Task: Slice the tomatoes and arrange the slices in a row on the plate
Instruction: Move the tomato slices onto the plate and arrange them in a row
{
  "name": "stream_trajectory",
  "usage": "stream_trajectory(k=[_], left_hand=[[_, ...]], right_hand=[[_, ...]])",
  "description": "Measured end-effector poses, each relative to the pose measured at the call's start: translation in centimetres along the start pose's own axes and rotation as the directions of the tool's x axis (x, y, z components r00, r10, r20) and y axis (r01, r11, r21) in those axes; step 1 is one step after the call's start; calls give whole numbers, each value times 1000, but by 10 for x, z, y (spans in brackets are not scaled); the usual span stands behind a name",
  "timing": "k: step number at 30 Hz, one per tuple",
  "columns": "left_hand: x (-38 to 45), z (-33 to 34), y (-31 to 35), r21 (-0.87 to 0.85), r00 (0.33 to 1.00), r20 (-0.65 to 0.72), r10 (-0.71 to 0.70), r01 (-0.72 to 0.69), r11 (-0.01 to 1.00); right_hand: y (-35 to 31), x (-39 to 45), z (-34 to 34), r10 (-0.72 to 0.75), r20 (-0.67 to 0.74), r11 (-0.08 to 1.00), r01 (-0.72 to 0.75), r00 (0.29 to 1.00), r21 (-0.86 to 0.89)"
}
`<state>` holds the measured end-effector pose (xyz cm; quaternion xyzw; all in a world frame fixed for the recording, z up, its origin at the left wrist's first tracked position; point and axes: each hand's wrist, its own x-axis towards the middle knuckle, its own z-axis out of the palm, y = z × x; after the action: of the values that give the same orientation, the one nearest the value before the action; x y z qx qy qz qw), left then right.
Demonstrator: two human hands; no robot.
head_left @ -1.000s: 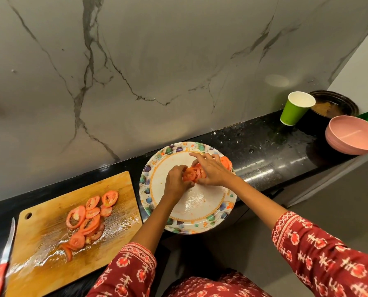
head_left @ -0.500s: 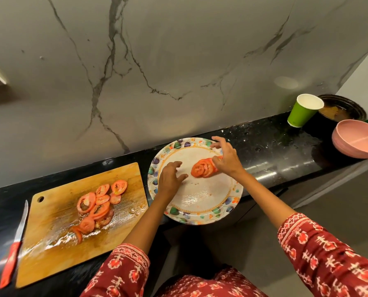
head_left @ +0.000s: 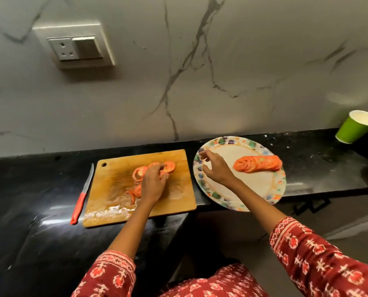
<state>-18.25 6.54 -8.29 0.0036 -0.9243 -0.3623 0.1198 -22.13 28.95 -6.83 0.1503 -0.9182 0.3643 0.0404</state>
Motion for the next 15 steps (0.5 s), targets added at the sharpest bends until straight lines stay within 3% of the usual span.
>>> stream_trajectory(k=[6, 10, 15], left_hand=[[-23, -60, -53, 63, 985, -113, -129, 137, 989], [-26, -88, -83, 102, 973, -34, -228, 230, 968], [-29, -92, -98, 96, 972, 64, -228, 221, 970]], right_hand=[[-39, 12, 38, -48, 191, 998, 57, 980, -41], [-66, 24, 55, -117, 263, 992, 127, 958, -21], [-91, 27, 81, -211, 336, 965, 251, 918, -78]])
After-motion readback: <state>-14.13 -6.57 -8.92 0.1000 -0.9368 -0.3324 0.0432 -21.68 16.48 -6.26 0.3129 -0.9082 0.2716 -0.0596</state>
